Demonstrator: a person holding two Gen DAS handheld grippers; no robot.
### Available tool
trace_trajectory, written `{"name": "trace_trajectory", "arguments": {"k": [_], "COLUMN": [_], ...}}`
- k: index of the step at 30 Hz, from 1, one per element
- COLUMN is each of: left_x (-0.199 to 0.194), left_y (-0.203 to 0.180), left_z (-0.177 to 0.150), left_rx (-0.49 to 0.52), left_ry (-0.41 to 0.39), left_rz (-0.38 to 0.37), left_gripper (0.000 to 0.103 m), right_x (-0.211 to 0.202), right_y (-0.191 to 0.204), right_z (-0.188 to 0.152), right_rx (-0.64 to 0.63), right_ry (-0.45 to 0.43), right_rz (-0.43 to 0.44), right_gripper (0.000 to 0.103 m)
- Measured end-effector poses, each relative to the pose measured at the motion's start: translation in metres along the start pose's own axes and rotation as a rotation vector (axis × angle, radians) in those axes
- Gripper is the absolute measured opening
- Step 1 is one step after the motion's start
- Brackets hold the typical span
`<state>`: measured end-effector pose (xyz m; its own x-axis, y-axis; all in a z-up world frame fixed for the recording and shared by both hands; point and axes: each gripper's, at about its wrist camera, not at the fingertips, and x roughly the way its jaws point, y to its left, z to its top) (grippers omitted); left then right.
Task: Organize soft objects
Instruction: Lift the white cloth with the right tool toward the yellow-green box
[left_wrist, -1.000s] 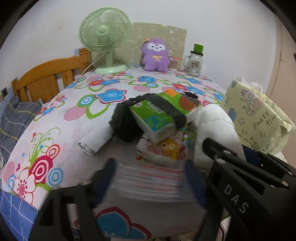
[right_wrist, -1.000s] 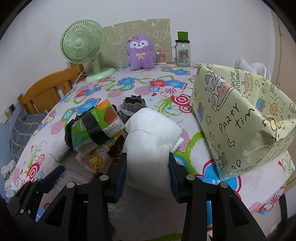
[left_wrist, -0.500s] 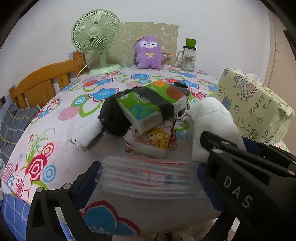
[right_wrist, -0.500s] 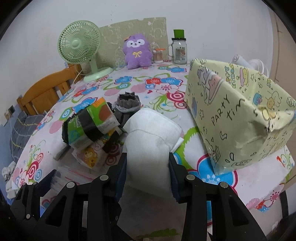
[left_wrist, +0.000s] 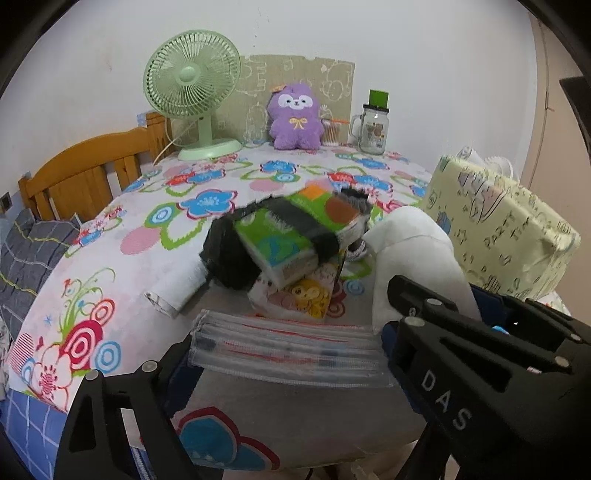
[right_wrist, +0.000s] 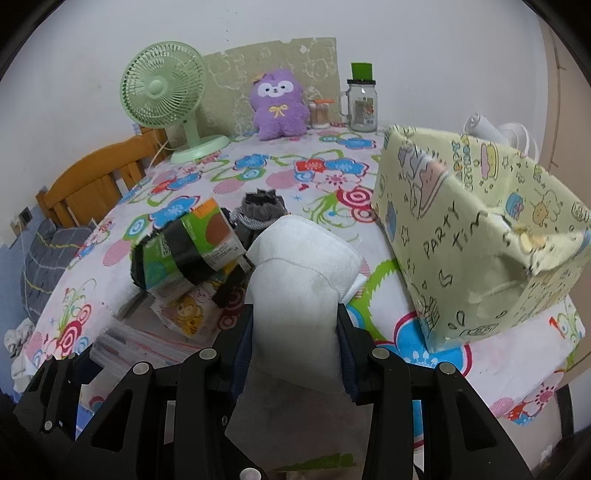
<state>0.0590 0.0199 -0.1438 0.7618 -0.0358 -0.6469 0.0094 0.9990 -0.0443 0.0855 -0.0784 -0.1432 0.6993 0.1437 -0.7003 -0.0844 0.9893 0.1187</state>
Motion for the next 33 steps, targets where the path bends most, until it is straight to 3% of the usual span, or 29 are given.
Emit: {"name": "trace_trajectory", "arguments": {"k": [16,33], "left_x": [-0.027,-0.044], "left_y": [-0.012,-0.051], "left_z": [0.038,0.089], "left_rx": [-0.001,0.041], "left_ry": [-0.07,-0.136], "left_rz": [-0.003,-0.021], "left_gripper": [0.092,0.092], "right_x": [-0.036,-0.071], "right_y": [-0.008,-0.041], "right_z": [0.036,0.083], "right_rx": [0.015,0.008], "right_ry": [-0.079,-0.153], "right_rz": [0.005,-0.012], "right_gripper": [0.043,0.043]}}
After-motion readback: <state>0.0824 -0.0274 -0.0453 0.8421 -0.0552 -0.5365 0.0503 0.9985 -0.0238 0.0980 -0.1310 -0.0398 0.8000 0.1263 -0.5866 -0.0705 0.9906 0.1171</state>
